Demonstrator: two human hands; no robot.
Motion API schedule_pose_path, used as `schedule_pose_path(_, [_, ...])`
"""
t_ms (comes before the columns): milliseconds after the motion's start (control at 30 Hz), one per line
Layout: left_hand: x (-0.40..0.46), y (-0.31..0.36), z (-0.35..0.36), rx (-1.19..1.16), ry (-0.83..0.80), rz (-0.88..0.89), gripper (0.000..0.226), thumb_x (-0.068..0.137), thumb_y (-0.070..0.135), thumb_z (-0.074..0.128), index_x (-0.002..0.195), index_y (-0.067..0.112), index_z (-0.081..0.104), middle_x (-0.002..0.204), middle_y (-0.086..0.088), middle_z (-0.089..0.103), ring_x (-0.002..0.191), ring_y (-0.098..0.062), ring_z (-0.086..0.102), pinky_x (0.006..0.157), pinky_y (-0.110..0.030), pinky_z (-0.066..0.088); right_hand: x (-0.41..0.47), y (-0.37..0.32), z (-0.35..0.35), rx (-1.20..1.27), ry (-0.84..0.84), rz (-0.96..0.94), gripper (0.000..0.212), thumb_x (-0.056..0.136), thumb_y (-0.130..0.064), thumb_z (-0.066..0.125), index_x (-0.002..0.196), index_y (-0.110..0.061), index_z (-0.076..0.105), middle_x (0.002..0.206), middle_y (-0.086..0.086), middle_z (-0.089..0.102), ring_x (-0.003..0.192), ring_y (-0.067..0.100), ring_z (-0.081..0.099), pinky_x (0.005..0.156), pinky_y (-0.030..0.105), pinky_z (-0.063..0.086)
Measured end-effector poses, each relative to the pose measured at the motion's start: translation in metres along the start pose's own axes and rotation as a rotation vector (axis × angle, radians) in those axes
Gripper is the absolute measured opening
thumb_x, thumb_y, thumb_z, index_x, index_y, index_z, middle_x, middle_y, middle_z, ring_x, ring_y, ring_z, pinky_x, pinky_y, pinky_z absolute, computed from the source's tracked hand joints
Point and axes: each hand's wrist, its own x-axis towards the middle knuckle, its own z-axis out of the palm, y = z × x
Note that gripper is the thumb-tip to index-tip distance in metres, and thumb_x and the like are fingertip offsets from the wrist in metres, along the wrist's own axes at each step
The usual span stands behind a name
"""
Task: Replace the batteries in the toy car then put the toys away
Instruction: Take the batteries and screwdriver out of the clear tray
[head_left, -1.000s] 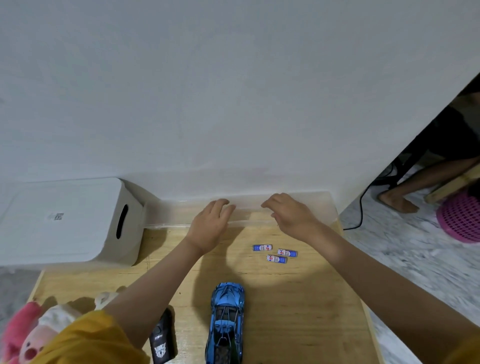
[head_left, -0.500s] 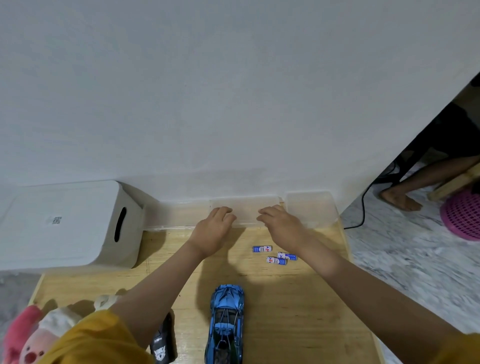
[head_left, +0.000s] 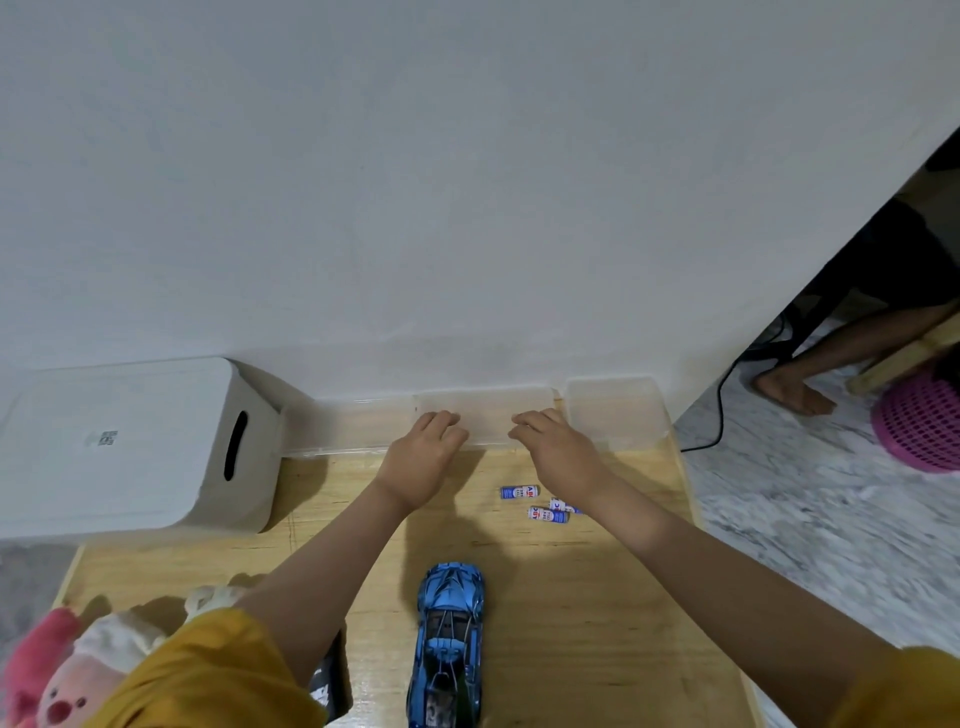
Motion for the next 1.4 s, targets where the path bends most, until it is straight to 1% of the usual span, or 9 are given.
schedule_pose_path(200, [-0.018, -0.006, -0.017, -0.183, 0.063, -0.061, 0.051, 0.075, 0.006, 0.072, 0.122, 0.005, 0.056, 0.129, -0.019, 0.054, 0.117, -0.038, 0.053, 0.09, -0.043, 0.051, 0.008, -0.037, -0.005, 0.037, 0.143, -0.032, 0.032, 0.074, 0.007, 0.067, 0.104, -0.004, 0.067, 0.115, 0.013, 0.065, 0.101, 0.031, 0.062, 0.069, 0.039, 0.058])
schedule_pose_path(367, [-0.054, -0.056, -0.026, -0.277, 0.119, -0.256, 0.061, 0.082, 0.015, 0.07, 0.135, 0.003, 0.045, 0.141, -0.018, 0.042, 0.13, -0.035, 0.039, 0.105, -0.048, 0.04, 0.036, -0.098, 0.004, 0.129, 0.186, -0.1, 0.032, 0.079, -0.004, 0.068, 0.11, -0.004, 0.065, 0.115, 0.013, 0.066, 0.104, 0.031, 0.063, 0.082, 0.036, 0.054])
schedule_pose_path(667, [-0.072, -0.107, -0.022, -0.306, 0.079, -0.389, 0.062, 0.079, 0.008, 0.068, 0.136, 0.001, 0.045, 0.146, -0.021, 0.037, 0.128, -0.041, 0.037, 0.108, -0.042, 0.031, 0.092, -0.151, 0.033, 0.007, -0.131, -0.067, 0.052, 0.087, -0.013, 0.061, 0.136, -0.007, 0.044, 0.149, 0.013, 0.035, 0.133, 0.031, 0.034, 0.085, 0.047, 0.053])
schedule_pose_path(833, [-0.067, -0.114, -0.006, -0.333, 0.16, -0.371, 0.058, 0.058, -0.015, 0.074, 0.114, -0.005, 0.062, 0.123, -0.028, 0.058, 0.104, -0.049, 0.057, 0.092, -0.05, 0.046, 0.099, -0.15, 0.044, -0.152, -0.108, -0.095, 0.042, 0.07, -0.001, 0.073, 0.11, 0.0, 0.062, 0.122, 0.021, 0.06, 0.103, 0.039, 0.059, 0.05, 0.04, 0.058])
schedule_pose_path(1000, [-0.07, -0.108, -0.005, -0.359, 0.186, -0.411, 0.052, 0.077, -0.015, 0.055, 0.127, -0.005, 0.054, 0.138, -0.029, 0.045, 0.127, -0.048, 0.041, 0.107, -0.047, 0.031, 0.109, -0.159, 0.045, -0.438, -0.252, -0.152, 0.048, 0.048, 0.002, 0.082, 0.094, 0.007, 0.067, 0.1, 0.03, 0.067, 0.084, 0.039, 0.067, 0.041, 0.036, 0.054])
schedule_pose_path(1100, [-0.07, -0.109, -0.003, -0.36, 0.191, -0.393, 0.048, 0.068, -0.007, 0.055, 0.115, -0.008, 0.062, 0.124, -0.035, 0.055, 0.112, -0.054, 0.053, 0.096, -0.055, 0.041, 0.112, -0.16, 0.042, -0.584, -0.315, -0.194, 0.048, 0.045, 0.0, 0.082, 0.09, 0.009, 0.068, 0.092, 0.033, 0.068, 0.075, 0.04, 0.069, 0.039, 0.035, 0.053])
schedule_pose_path(1167, [-0.067, -0.111, -0.002, -0.324, 0.186, -0.366, 0.051, 0.054, -0.016, 0.07, 0.105, -0.007, 0.067, 0.111, -0.034, 0.062, 0.096, -0.052, 0.062, 0.081, -0.056, 0.05, 0.115, -0.164, 0.032, -0.609, -0.343, -0.182, 0.047, 0.051, -0.001, 0.08, 0.094, 0.011, 0.066, 0.097, 0.036, 0.066, 0.08, 0.043, 0.068, 0.043, 0.038, 0.053])
schedule_pose_path(1300, [-0.066, -0.111, -0.006, -0.242, 0.176, -0.347, 0.067, 0.036, -0.022, 0.081, 0.099, -0.004, 0.069, 0.104, -0.029, 0.066, 0.086, -0.047, 0.066, 0.072, -0.052, 0.055, 0.12, -0.164, 0.024, -0.521, -0.424, -0.277, 0.043, 0.085, 0.002, 0.041, 0.126, 0.012, 0.041, 0.14, 0.039, 0.034, 0.126, 0.045, 0.043, 0.088, 0.049, 0.047])
schedule_pose_path(1400, [-0.065, -0.11, -0.01, -0.18, 0.255, -0.335, 0.055, 0.051, -0.018, 0.069, 0.103, -0.002, 0.067, 0.105, -0.027, 0.067, 0.089, -0.044, 0.064, 0.076, -0.045, 0.055, 0.123, -0.166, 0.008, -0.375, -0.402, -0.199, 0.036, 0.086, -0.005, 0.042, 0.119, 0.003, 0.05, 0.133, 0.027, 0.048, 0.118, 0.038, 0.051, 0.086, 0.042, 0.047])
